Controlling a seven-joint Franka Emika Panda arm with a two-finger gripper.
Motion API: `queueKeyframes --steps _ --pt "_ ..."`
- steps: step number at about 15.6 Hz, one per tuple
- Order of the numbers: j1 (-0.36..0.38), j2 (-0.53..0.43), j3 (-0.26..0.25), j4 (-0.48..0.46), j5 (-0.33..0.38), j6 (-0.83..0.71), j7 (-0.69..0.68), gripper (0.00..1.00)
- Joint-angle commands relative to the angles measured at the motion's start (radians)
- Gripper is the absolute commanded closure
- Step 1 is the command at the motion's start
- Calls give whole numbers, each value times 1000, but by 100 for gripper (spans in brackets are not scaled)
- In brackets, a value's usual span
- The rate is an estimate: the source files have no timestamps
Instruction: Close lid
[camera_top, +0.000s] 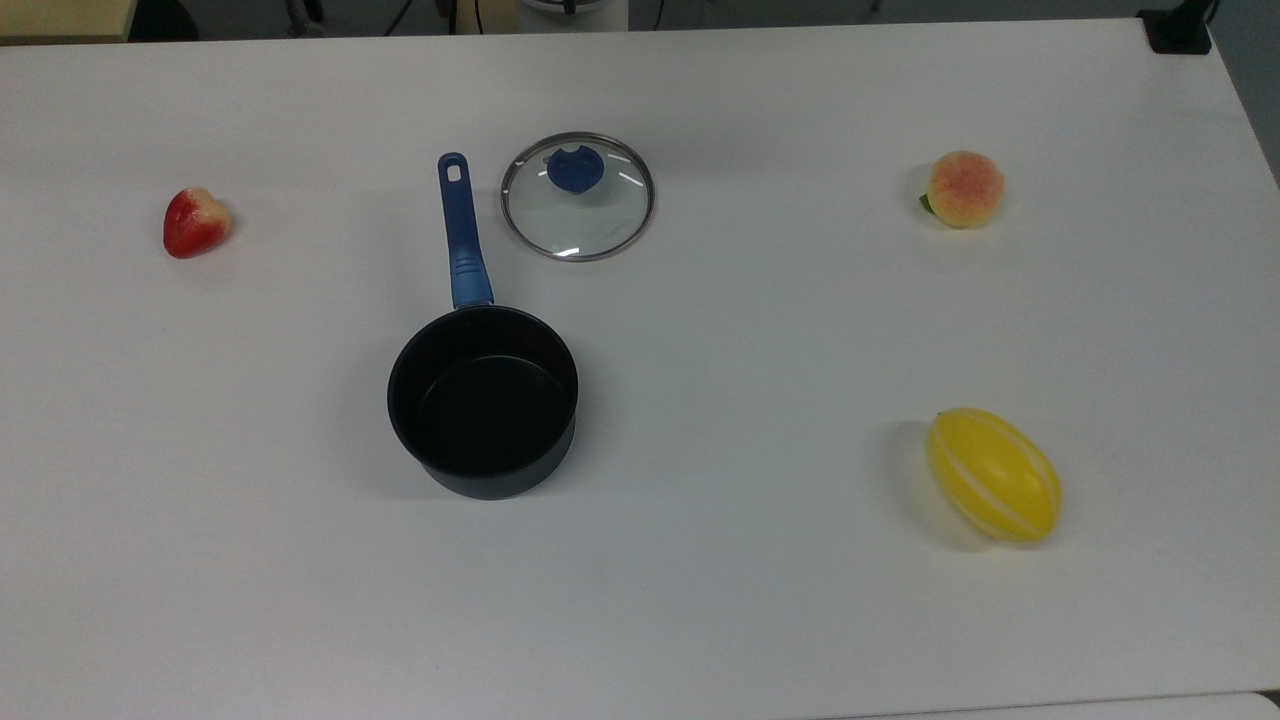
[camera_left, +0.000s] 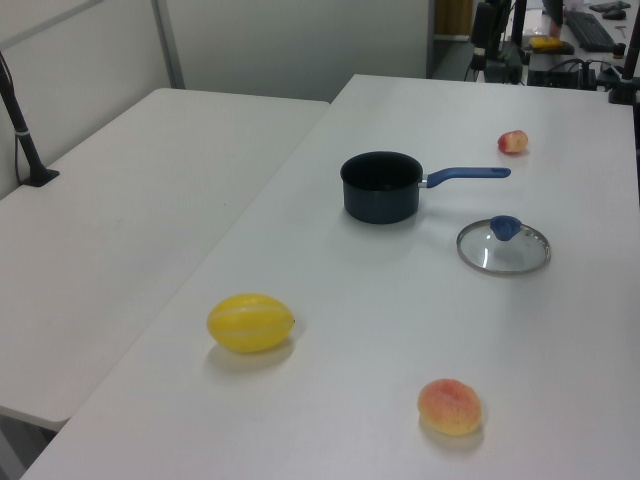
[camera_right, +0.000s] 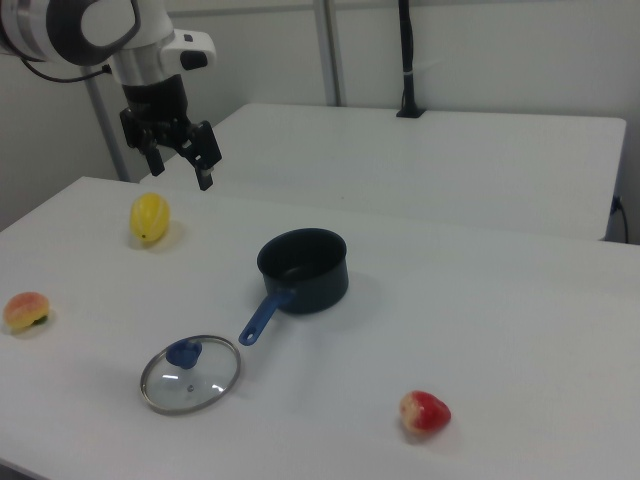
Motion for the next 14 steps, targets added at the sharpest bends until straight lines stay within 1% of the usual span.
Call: queueKeyframes --steps 1,6,12,14 --pt "18 -22 -11 -16 8 -20 -15 0" --pt "20 -22 -10 -19 8 -32 2 0" --pt "17 -19 3 -31 12 -52 -10 0" --pt "24 -19 12 -43 13 -96 2 0"
